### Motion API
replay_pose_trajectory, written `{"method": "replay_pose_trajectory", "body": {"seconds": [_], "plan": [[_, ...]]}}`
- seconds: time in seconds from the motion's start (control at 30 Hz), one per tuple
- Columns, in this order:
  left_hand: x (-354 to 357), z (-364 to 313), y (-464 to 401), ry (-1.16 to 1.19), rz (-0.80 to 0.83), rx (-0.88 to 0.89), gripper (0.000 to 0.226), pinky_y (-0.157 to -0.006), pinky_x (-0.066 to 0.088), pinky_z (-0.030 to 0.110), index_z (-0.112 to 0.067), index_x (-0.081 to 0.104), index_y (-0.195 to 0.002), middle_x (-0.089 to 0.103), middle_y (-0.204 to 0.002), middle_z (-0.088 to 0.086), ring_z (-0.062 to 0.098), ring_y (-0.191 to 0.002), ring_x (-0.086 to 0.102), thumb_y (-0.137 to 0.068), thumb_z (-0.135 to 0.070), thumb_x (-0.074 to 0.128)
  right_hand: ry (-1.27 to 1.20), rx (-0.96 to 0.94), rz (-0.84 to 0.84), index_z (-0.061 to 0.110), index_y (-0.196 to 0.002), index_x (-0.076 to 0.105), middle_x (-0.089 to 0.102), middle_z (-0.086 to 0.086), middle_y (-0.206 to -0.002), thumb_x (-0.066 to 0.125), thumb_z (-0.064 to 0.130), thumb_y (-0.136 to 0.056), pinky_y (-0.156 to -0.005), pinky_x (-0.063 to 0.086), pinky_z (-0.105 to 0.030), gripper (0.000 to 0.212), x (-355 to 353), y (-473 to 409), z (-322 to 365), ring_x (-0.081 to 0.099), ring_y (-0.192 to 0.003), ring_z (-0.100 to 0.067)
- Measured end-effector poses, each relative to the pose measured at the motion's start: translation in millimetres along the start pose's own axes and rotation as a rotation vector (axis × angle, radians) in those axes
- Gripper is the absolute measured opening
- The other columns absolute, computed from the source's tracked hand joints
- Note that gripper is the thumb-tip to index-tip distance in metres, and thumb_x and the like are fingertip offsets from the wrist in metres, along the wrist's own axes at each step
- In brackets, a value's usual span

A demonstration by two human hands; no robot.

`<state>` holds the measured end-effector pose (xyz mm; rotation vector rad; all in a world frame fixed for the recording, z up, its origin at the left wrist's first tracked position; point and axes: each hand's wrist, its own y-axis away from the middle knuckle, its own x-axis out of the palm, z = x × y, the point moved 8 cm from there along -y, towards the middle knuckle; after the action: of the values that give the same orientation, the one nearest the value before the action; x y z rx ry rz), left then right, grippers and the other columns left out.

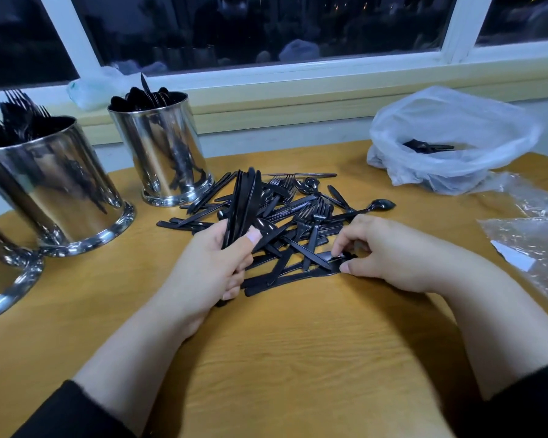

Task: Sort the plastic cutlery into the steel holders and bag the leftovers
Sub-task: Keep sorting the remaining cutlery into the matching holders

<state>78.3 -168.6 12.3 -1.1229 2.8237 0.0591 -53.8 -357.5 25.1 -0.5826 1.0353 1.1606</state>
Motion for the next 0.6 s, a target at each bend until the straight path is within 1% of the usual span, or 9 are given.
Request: {"method": "replay_pose_trajectory", "body": {"seconds": [0.07, 0.13, 0.2, 0.27, 0.3, 0.33, 0.4, 0.47, 0.6], "plan": [[-1.6, -0.1, -0.5, -0.002, -0.01, 0.004, 0.032, -0.045, 0.024, 0.026, -0.006, 0.05, -0.098, 0.037, -0.067, 0.0, 0.015, -0.053, 0.027, -0.102, -0.036, 0.062, 0.006, 0.005, 0.026, 0.044, -0.105, 0.065, 0.046, 0.021, -0.105, 0.073, 0.039, -0.09, -0.081, 0.04, -0.025, 0.017, 0.1, 0.5, -0.2, 0.049, -0.093, 0.003], [-1.2, 0.0, -0.2, 0.003, -0.01, 0.0, 0.03, -0.044, 0.025, 0.026, -0.007, 0.053, -0.101, 0.038, -0.067, -0.001, 0.013, -0.052, 0.029, -0.102, -0.036, 0.062, 0.012, 0.009, 0.04, 0.044, -0.101, 0.064, 0.046, 0.02, -0.106, 0.073, 0.04, -0.09, -0.082, 0.04, -0.026, 0.015, -0.1, 0.3, 0.4, 0.048, -0.095, 0.003], [-1.1, 0.4, 0.0, 0.005, -0.008, -0.007, 0.026, -0.044, 0.026, 0.025, -0.01, 0.055, -0.1, 0.039, -0.067, -0.001, 0.013, -0.052, 0.03, -0.102, -0.035, 0.062, 0.017, 0.021, 0.048, 0.042, -0.097, 0.064, 0.046, 0.019, -0.107, 0.073, 0.04, -0.09, -0.083, 0.041, -0.028, 0.012, 0.1, 0.3, 0.5, 0.048, -0.095, 0.001], [-2.3, 0.7, -0.9, -0.001, -0.018, -0.007, 0.022, -0.045, 0.026, 0.026, -0.015, 0.056, -0.094, 0.039, -0.067, 0.0, 0.013, -0.053, 0.03, -0.101, -0.034, 0.063, 0.031, 0.029, 0.063, 0.041, -0.096, 0.063, 0.045, 0.019, -0.108, 0.071, 0.041, -0.091, -0.081, 0.041, -0.027, 0.01, 1.1, 0.8, 0.3, 0.047, -0.095, 0.0], [-3.2, 0.6, -1.1, 0.0, -0.025, -0.005, 0.023, -0.044, 0.026, 0.026, -0.014, 0.056, -0.094, 0.039, -0.067, 0.0, 0.013, -0.053, 0.03, -0.101, -0.035, 0.063, 0.034, 0.029, 0.068, 0.04, -0.097, 0.063, 0.046, 0.019, -0.108, 0.071, 0.041, -0.091, -0.08, 0.04, -0.026, 0.009, 1.6, 1.5, 0.2, 0.047, -0.096, -0.001], [-4.3, 0.5, -1.6, 0.005, -0.032, -0.004, 0.028, -0.044, 0.026, 0.026, -0.01, 0.055, -0.098, 0.04, -0.067, 0.0, 0.014, -0.053, 0.03, -0.101, -0.036, 0.063, 0.032, 0.031, 0.07, 0.041, -0.098, 0.063, 0.046, 0.019, -0.108, 0.071, 0.042, -0.091, -0.08, 0.04, -0.026, 0.01, 1.9, 1.6, 0.0, 0.047, -0.096, 0.0], [-6.9, 1.3, -1.9, 0.027, -0.056, -0.013, 0.035, -0.044, 0.026, 0.026, -0.004, 0.056, -0.112, 0.04, -0.066, -0.002, 0.013, -0.052, 0.03, -0.102, -0.038, 0.061, 0.019, 0.037, 0.067, 0.041, -0.099, 0.063, 0.047, 0.02, -0.107, 0.071, 0.042, -0.091, -0.081, 0.039, -0.025, 0.012, 1.2, 2.8, -1.0, 0.048, -0.095, 0.002], [-8.1, 1.7, -1.2, 0.04, -0.068, -0.025, 0.034, -0.045, 0.027, 0.026, -0.008, 0.059, -0.118, 0.04, -0.066, -0.002, 0.012, -0.052, 0.031, -0.102, -0.039, 0.059, 0.008, 0.041, 0.064, 0.041, -0.099, 0.063, 0.049, 0.02, -0.106, 0.072, 0.042, -0.09, -0.082, 0.04, -0.024, 0.012, 0.5, 3.3, -2.0, 0.049, -0.094, 0.003], [-7.4, 1.4, -0.4, 0.033, -0.062, -0.029, 0.025, -0.045, 0.028, 0.026, -0.016, 0.064, -0.114, 0.04, -0.067, -0.002, 0.012, -0.051, 0.031, -0.102, -0.038, 0.059, 0.015, 0.045, 0.067, 0.041, -0.097, 0.065, 0.05, 0.02, -0.103, 0.072, 0.041, -0.09, -0.081, 0.04, -0.023, 0.011, -0.5, 3.8, 0.7, 0.05, -0.092, 0.002]]}}
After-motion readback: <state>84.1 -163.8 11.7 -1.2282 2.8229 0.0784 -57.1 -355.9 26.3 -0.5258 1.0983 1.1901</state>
